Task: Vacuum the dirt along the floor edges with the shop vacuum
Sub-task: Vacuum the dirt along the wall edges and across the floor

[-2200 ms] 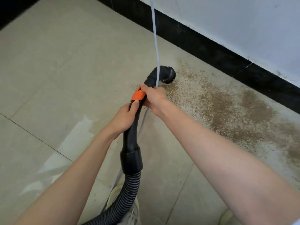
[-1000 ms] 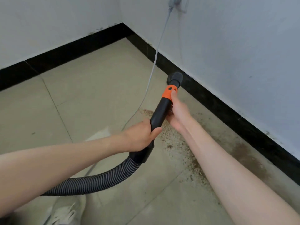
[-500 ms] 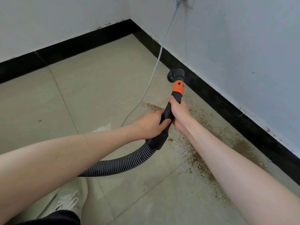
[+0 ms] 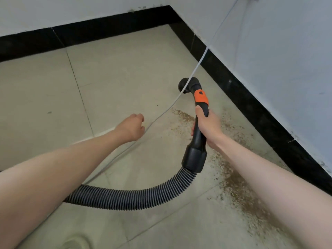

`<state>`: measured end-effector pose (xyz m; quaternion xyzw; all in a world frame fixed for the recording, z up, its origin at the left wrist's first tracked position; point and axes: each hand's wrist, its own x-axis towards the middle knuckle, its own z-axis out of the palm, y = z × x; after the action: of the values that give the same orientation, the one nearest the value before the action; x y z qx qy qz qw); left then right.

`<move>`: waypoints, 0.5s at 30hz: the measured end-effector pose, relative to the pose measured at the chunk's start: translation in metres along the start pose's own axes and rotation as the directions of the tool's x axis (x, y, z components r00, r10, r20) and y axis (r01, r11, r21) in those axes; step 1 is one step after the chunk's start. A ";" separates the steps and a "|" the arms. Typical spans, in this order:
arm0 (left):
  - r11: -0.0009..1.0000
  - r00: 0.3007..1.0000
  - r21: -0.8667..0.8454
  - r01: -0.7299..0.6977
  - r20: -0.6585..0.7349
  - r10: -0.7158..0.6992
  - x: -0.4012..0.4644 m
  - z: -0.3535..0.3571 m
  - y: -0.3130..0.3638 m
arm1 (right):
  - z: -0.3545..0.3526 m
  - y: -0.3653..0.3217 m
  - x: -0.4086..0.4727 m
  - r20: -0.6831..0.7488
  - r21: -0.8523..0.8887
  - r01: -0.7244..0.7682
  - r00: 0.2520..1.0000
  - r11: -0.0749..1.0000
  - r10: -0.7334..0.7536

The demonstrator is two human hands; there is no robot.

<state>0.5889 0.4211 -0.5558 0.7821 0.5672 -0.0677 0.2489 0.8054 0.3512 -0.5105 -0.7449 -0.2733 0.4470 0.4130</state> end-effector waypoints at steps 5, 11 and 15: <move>1.000 0.985 0.015 0.008 0.170 -0.011 0.003 0.030 -0.032 | 0.015 0.011 -0.016 0.065 0.008 -0.021 0.998 1.000 0.020; 1.000 0.993 0.014 0.025 0.112 -0.026 0.007 0.041 -0.059 | 0.030 0.012 -0.021 0.069 -0.080 0.048 0.997 0.996 -0.042; 0.953 0.961 -0.224 0.205 -0.141 -0.239 0.015 0.016 -0.099 | 0.050 0.012 -0.021 0.098 -0.141 0.095 0.992 0.985 -0.081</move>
<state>0.5060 0.4498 -0.6067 0.6858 0.6745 0.0298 0.2717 0.7514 0.3475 -0.5246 -0.7389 -0.3565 0.4410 0.3640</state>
